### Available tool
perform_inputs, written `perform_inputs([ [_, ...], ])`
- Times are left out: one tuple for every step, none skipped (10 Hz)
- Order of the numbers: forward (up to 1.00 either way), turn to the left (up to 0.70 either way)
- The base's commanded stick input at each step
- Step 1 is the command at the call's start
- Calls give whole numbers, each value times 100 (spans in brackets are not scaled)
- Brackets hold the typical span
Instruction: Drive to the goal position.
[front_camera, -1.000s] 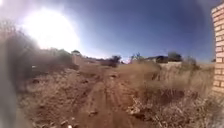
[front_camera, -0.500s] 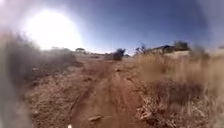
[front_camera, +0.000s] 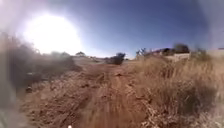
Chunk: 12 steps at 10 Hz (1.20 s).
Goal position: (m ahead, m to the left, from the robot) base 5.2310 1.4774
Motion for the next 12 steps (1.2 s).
perform_inputs([
  [50, 0],
  [50, 0],
  [50, 0],
  [50, 0],
  [50, 0],
  [50, 0],
  [50, 0],
  [50, 0],
  [50, 0],
  [50, 0],
  [50, 0],
  [50, 0],
])
